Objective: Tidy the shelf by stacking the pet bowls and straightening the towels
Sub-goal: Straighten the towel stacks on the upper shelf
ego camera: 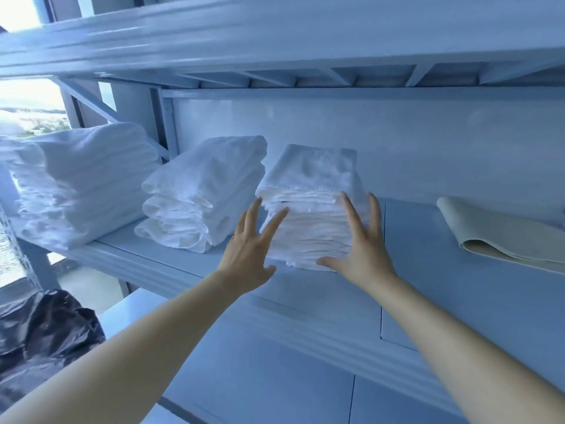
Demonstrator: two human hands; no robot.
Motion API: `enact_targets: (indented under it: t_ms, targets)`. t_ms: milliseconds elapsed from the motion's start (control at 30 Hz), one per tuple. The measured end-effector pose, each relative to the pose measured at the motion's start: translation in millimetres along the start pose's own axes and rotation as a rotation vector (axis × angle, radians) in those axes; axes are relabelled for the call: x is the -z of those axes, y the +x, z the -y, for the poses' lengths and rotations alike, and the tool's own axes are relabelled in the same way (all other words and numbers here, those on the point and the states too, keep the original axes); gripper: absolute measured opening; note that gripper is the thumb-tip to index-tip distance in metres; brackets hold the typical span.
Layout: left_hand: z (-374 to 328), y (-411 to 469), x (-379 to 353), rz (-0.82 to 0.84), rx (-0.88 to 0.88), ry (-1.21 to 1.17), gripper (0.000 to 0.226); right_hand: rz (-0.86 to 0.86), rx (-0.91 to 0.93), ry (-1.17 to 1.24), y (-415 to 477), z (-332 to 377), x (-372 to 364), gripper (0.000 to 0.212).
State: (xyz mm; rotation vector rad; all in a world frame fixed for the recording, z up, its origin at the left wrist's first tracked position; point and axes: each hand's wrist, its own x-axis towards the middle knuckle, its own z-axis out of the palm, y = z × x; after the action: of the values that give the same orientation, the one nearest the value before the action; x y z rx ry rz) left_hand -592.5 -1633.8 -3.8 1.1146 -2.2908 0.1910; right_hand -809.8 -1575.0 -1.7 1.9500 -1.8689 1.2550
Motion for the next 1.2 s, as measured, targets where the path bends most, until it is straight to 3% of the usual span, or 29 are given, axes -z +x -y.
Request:
enact_targets:
  t_ms: [200,467,700,933,1067,1200]
  targets:
    - [7,6,-2,0.114,0.163,-0.227,0.127,0.063,0.011,0.026,-5,-8,-9,0.133]
    - [14,37,-27,0.123,0.07,-0.563,0.132,0.074,-0.076,0.007,1,-14,-18,0.138]
    - [42,42,-28,0.012,0.106,-0.521,0.099,0.051,-0.06,-0.028,7,2,-37,0.129]
    - [75,20,-12,-0.02,0.096,-0.489,0.098,0.058,-0.014,0.003,6,34,-61,0.128]
    - [96,5,-1,0.044,0.086,-0.397,0.099,0.076,0.036,-0.021,4,55,-75,0.127]
    - [103,1,11,0.1,0.023,-0.23,0.096,0.093,-0.06,-0.118,4,72,-70,0.13]
